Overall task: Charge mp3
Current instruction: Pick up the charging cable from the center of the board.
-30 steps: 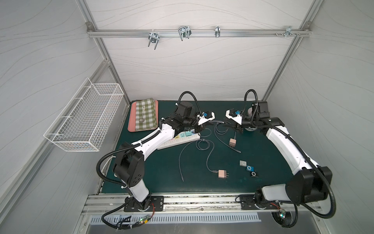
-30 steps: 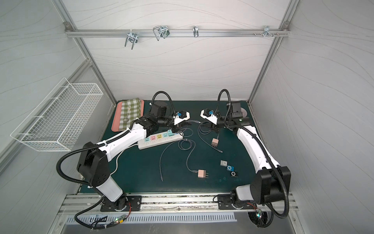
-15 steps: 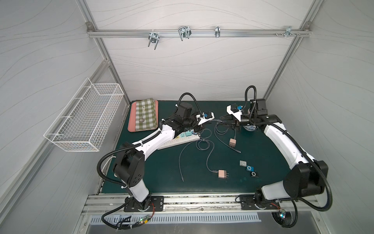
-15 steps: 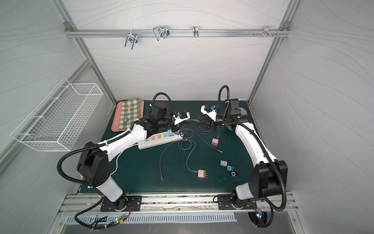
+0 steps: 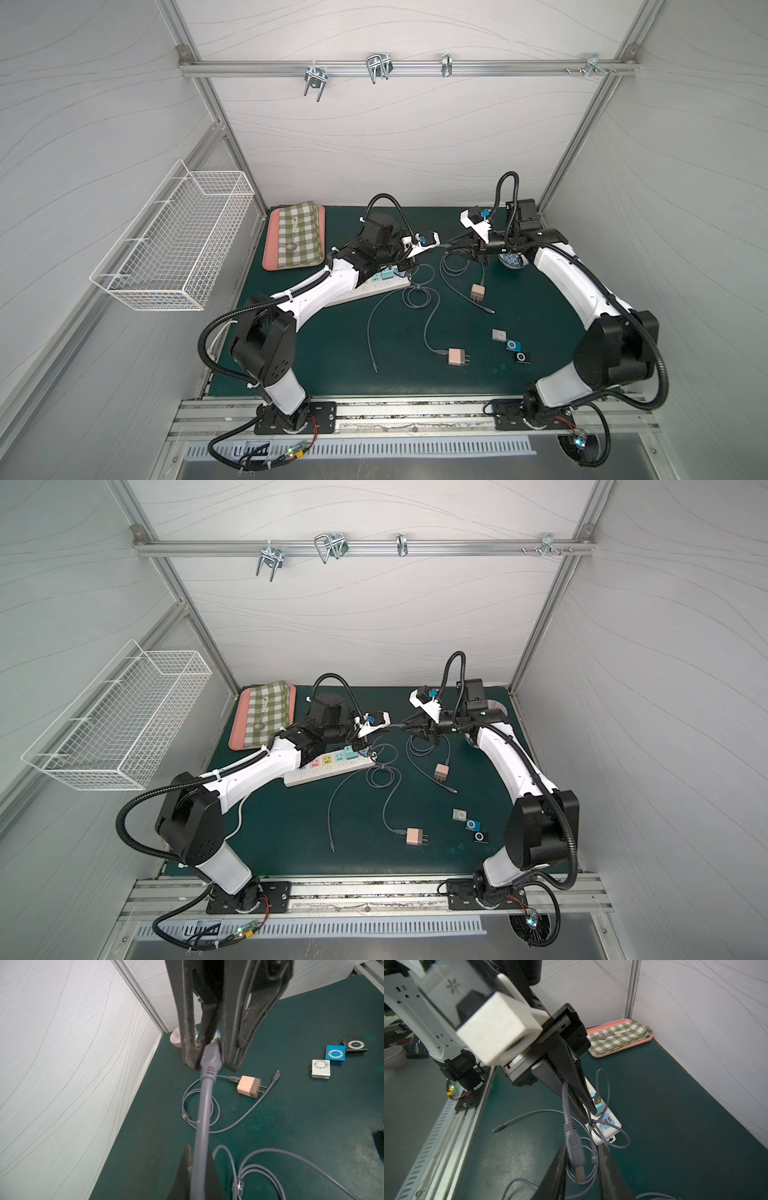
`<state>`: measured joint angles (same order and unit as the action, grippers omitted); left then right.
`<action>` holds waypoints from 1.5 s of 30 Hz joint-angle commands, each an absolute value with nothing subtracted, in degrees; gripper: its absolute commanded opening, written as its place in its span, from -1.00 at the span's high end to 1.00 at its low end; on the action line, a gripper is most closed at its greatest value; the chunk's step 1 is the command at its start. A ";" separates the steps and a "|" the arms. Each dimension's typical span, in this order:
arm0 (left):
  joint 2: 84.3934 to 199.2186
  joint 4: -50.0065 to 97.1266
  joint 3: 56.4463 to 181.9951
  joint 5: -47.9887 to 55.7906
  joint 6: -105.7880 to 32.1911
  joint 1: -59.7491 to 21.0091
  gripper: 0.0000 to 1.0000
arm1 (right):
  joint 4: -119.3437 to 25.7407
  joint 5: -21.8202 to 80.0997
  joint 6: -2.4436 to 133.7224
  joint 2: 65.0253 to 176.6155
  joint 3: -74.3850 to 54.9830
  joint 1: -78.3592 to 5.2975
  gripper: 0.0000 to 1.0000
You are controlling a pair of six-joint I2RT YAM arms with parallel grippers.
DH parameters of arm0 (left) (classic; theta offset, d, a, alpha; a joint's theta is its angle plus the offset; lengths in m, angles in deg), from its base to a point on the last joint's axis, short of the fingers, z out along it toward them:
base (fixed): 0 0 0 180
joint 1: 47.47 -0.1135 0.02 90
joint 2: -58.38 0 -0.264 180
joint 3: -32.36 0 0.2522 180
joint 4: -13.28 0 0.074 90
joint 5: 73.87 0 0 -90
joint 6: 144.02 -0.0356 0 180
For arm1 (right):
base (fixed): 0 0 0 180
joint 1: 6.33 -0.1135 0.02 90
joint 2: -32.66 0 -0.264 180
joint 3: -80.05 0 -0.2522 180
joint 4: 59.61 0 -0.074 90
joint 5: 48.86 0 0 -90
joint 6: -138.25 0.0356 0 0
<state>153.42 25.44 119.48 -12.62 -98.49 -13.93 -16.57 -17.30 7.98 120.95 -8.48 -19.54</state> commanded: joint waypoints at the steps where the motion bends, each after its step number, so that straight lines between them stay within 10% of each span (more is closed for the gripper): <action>1: 151.64 22.02 119.21 -11.85 -100.16 -13.54 1.00 | -13.98 -20.37 7.53 121.77 -6.69 -20.20 0.63; 7: 151.45 22.63 118.82 -11.78 -100.71 -13.51 1.00 | -14.05 -21.54 6.82 121.34 -6.83 -20.20 0.92; 13: 151.09 22.74 118.52 -11.21 -101.24 -13.53 1.00 | -13.95 -23.24 6.86 120.89 -7.34 -20.17 0.34; 22: 150.49 22.13 117.80 -10.03 -102.35 -13.47 1.00 | -14.97 -26.36 10.95 121.52 -7.33 -19.40 0.29; 37: 149.48 20.54 116.62 -7.69 -103.36 -12.81 1.00 | -11.63 -24.44 12.57 123.97 -4.72 -19.53 0.79; 40: 149.34 20.32 116.44 -6.96 -103.41 -12.76 1.00 | -11.61 -23.20 13.34 123.55 -4.99 -19.42 0.27; 45: 149.10 19.94 116.18 -6.25 -103.76 -12.77 1.00 | -12.04 -24.04 13.47 122.91 -6.17 -19.32 0.21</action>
